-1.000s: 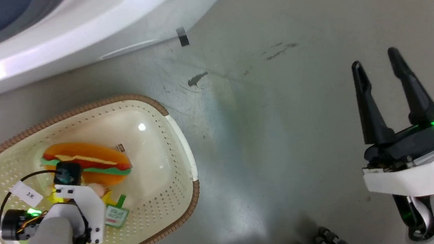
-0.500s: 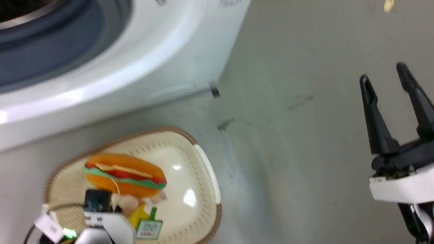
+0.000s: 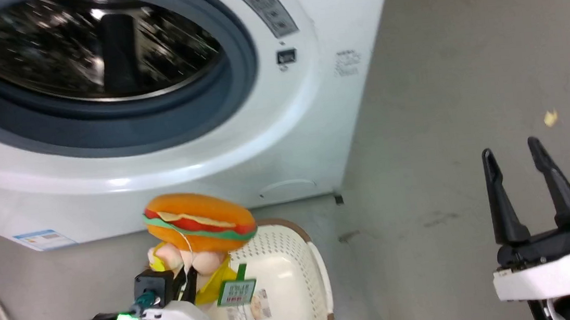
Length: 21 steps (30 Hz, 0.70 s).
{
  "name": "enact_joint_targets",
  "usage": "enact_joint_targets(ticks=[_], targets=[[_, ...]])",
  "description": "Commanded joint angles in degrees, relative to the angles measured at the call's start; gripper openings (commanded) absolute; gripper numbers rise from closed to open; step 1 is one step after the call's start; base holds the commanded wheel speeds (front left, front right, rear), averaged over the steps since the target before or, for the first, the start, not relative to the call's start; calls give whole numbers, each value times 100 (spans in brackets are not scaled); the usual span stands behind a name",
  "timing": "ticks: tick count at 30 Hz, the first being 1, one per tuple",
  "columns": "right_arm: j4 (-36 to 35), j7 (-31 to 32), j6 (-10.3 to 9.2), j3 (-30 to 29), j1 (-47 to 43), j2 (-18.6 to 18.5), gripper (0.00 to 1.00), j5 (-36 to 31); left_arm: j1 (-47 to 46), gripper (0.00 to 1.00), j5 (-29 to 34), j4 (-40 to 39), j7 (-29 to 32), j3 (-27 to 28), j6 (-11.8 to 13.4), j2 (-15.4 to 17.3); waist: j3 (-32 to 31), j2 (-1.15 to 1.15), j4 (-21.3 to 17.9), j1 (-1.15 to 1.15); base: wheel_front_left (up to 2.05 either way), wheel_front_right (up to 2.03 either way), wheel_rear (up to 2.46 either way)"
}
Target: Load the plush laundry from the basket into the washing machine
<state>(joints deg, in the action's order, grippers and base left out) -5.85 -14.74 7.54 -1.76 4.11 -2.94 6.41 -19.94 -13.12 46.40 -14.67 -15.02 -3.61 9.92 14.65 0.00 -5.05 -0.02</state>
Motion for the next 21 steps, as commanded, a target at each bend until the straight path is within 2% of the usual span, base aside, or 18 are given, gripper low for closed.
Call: enact_joint_targets(ticks=[1, 6, 11, 15, 21], targets=[[4, -26, -5, -16, -78, 6, 100, -39, 157, 0, 9, -316, -31, 78, 37, 1, -215, 0, 188, 2, 0, 0, 0], [-22, -26, -5, -22, -150, 6, 100, -59, 574, 0, 149, -1726, -32, 337, 146, -33, -297, 0, 268, 2, 0, 0, 0], [-68, -26, -5, 55, -130, 6, 100, -63, 631, 0, 181, -2765, -32, 689, 206, -86, -164, 0, 219, 2, 0, 0, 0], [-138, -26, -5, 126, 3, 6, 100, -44, 309, 0, 114, -3116, -32, 1000, 174, 21, 194, 0, 65, 2, 0, 0, 0], [-204, -26, -5, 306, 268, 6, 100, -3, -747, 0, -29, -3066, 82, 1369, 109, 423, 928, 0, -293, 2, 0, 0, 0]])
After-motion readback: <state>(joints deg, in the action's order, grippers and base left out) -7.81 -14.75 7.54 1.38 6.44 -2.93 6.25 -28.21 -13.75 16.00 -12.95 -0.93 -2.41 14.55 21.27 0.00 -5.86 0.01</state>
